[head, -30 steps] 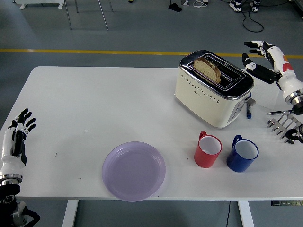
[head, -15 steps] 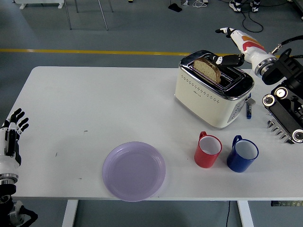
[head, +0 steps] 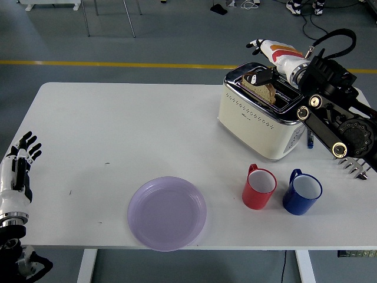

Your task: Push plate across desktop,pick up the break from the machine,place the break in the plate

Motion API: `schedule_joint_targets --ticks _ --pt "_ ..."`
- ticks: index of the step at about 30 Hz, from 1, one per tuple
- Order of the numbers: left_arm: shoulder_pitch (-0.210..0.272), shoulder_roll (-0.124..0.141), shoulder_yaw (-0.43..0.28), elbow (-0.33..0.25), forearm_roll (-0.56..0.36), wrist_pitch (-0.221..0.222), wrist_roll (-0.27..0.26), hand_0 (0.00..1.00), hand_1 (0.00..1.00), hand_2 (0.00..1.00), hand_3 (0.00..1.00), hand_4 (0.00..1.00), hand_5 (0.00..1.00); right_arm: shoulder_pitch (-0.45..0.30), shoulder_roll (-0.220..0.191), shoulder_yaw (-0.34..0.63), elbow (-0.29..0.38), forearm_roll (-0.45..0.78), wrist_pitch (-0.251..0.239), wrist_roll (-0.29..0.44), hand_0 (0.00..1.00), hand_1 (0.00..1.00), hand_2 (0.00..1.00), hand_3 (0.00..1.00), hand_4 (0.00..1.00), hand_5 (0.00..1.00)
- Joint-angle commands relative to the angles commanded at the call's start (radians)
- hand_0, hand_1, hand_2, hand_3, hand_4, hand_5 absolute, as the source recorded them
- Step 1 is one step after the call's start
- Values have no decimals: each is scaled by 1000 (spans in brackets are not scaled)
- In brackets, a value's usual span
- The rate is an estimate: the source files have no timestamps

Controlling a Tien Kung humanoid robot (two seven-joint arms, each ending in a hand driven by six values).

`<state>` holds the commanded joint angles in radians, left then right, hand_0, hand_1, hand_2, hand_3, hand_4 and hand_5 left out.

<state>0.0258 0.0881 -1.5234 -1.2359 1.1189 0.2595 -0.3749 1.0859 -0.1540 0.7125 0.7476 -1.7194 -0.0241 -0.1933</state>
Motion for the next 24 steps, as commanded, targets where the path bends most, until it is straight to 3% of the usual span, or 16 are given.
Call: schedule_joint_targets --ticks 8,13,16,21,23,24 --pt "-7 2 1 0 0 1 -3 775 795 856 837 493 908 44 55 -60 -119 80 7 -11 756 678 637 803 786 263" --pt "-13 -12 2 5 -7 2 -2 775 796 856 838 488 898 79 106 -153 -259 142 -32 -11 714 650 592 779 778 271" --pt "-16 -17 10 6 -6 1 -1 775 796 856 838 488 898 88 119 -197 -303 148 -52 -16 714 650 592 779 778 271" --pt "-19 -18 18 7 -7 0 -2 775 795 857 839 485 891 91 126 -231 -329 154 -79 -19 673 619 570 762 776 271" --pt "-18 -17 21 9 -7 1 -3 775 795 857 839 485 891 93 128 -252 -333 142 -116 -22 673 619 570 762 776 271" --pt "-19 -17 21 10 -7 1 -4 778 795 857 839 483 887 95 129 -258 -335 141 -131 -22 488 511 497 666 741 242"
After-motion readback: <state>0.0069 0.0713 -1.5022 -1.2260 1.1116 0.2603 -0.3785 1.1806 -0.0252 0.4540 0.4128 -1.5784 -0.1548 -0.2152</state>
